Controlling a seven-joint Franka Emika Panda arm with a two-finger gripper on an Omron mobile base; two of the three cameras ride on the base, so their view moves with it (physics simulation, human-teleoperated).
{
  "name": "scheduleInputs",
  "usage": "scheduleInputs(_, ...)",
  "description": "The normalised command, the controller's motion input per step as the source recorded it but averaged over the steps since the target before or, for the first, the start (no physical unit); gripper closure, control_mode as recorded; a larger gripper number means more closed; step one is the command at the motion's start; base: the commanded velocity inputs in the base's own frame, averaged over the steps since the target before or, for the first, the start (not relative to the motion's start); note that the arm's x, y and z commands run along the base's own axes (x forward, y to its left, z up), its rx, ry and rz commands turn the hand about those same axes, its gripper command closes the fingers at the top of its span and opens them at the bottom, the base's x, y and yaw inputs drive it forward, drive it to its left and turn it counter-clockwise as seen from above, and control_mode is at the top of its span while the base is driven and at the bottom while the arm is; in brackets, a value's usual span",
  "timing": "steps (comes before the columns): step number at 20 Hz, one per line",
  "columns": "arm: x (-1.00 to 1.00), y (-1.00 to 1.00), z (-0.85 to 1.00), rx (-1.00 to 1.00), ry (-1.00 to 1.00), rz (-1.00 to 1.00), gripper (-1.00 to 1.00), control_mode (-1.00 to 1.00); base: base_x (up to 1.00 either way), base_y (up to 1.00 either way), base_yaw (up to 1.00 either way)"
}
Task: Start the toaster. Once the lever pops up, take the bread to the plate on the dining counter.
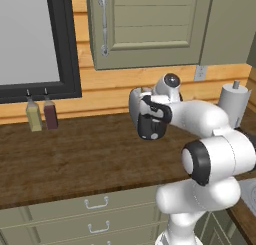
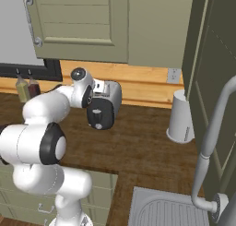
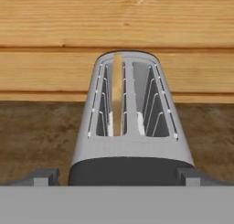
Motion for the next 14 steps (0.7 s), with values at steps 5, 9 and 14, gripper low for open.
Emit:
scheduleInputs(5, 0.35, 0.00, -0.08, 0.00, 0.00, 0.00, -1.00, -1.00, 0.00, 0.00, 0.00)
scheduleInputs(9, 0.35, 0.00, -0.14, 0.00, 0.00, 0.00, -1.00, -1.00, 0.00, 0.00, 0.00)
scheduleInputs(14, 0.25, 0.00, -0.14, 0.00, 0.00, 0.00, -1.00, -1.00, 0.00, 0.00, 0.00)
